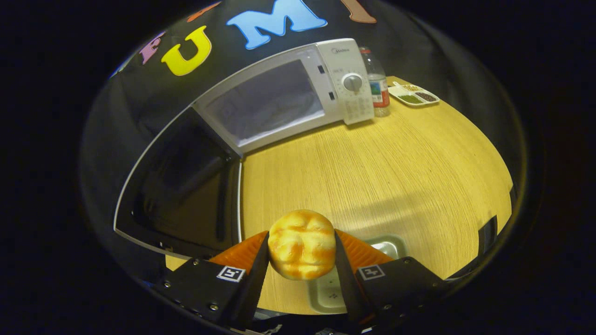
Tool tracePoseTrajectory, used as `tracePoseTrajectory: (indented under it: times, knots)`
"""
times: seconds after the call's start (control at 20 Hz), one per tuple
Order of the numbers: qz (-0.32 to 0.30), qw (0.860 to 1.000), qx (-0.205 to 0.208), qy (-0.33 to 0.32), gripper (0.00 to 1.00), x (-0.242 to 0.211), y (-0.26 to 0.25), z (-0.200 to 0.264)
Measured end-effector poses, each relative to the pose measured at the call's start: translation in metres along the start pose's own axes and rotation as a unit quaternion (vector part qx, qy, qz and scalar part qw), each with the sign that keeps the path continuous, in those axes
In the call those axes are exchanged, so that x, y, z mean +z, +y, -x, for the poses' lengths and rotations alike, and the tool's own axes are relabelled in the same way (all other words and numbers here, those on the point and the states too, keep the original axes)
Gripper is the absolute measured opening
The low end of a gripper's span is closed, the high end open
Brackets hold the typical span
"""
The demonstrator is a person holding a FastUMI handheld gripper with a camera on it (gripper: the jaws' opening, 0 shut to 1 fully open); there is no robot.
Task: Open the microwave, put the food inside, and close the microwave door.
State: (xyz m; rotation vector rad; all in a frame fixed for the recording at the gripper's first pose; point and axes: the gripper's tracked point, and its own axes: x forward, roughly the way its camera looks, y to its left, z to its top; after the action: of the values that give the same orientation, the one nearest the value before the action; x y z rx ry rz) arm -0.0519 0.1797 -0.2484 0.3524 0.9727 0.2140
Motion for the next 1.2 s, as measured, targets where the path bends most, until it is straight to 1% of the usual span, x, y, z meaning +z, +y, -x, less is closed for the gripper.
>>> tracePoseTrajectory:
  times: [0.1, 0.2, 0.45, 0.8, 0.95, 1.2]
  knots:
    - [-0.011, 0.999, 0.029, -0.028, 0.73, 0.023, 0.023, -0.005]
    - [-0.021, 0.997, 0.049, -0.048, 0.73, 0.04, 0.034, -0.012]
    - [-0.064, 0.989, 0.086, -0.098, 0.73, 0.082, 0.055, -0.031]
    - [-0.112, 0.978, 0.107, -0.139, 0.73, 0.129, 0.071, -0.07]
    - [-0.116, 0.975, 0.1, -0.158, 0.73, 0.145, 0.071, -0.089]
    - [-0.126, 0.968, 0.103, -0.19, 0.73, 0.166, 0.079, -0.119]
